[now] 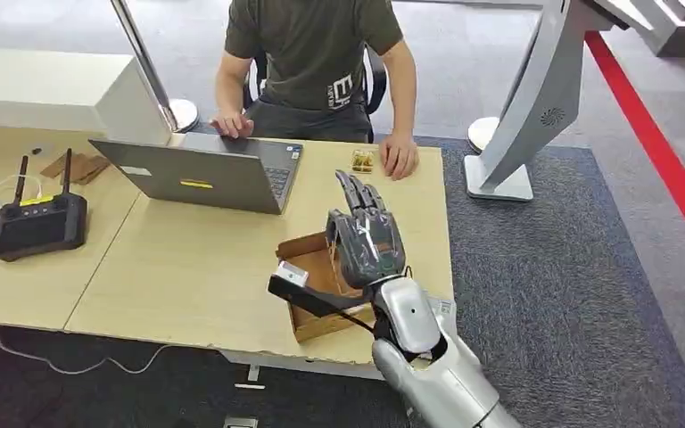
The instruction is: Pass the card to the sensor for recognition and then transmit it.
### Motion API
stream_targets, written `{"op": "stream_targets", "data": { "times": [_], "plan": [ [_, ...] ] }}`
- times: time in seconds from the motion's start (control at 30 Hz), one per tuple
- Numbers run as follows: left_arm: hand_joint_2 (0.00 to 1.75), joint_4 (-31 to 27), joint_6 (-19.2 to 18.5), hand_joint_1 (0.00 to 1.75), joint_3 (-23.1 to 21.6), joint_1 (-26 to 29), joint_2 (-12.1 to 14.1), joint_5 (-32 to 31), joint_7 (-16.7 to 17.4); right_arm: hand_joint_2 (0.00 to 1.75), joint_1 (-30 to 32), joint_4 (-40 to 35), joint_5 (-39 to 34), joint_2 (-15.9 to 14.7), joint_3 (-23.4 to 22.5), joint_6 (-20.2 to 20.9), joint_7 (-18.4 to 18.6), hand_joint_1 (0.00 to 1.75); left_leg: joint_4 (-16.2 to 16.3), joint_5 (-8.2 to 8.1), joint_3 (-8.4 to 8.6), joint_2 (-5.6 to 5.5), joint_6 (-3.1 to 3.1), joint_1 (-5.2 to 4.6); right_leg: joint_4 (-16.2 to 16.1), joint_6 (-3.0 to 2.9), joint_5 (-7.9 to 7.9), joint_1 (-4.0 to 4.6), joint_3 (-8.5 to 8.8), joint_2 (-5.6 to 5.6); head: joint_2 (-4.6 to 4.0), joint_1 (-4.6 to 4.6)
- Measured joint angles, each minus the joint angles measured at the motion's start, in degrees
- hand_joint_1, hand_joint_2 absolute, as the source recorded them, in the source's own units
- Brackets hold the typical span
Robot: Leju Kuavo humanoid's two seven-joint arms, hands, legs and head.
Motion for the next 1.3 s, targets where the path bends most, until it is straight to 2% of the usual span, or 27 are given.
{"op": "stream_targets", "data": {
  "times": [0.23,0.57,0.9,1.3],
  "plan": [
    [1.75,0.00,-0.66,0.00,-0.04,-0.61,-0.31,0.00,0.09,1.75,-6.67,8.14,1.49,4.29,0.13,-0.42,-0.09,1.75,0.00,0.00,-0.01,0.00,-0.01,0.00,0.01,-0.01,0.01,0.00,-0.02,0.00,0.00,0.00],
    [1.75,0.00,-0.83,0.00,-0.04,-0.62,-0.61,0.11,0.09,1.75,-12.11,18.89,5.38,9.07,1.20,1.22,2.95,1.75,0.00,0.00,-0.04,-0.01,0.00,0.00,-0.01,-0.01,0.01,0.00,-0.03,0.00,0.00,0.02],
    [1.75,0.00,-0.98,0.00,-0.04,-0.45,-0.61,0.11,0.09,1.75,-13.40,23.90,5.05,10.82,2.58,1.33,3.69,1.75,0.00,0.00,-0.04,-0.01,0.00,0.00,-0.02,-0.01,0.01,0.00,-0.04,0.00,0.00,0.00],
    [1.75,0.00,-1.44,0.00,-0.04,0.39,-0.61,0.31,0.48,1.75,-14.21,26.89,3.80,10.85,3.83,0.68,3.85,1.75,0.00,0.00,-0.03,-0.01,0.00,0.00,-0.02,-0.01,0.01,0.00,-0.04,0.00,0.00,0.00]
  ]
}}
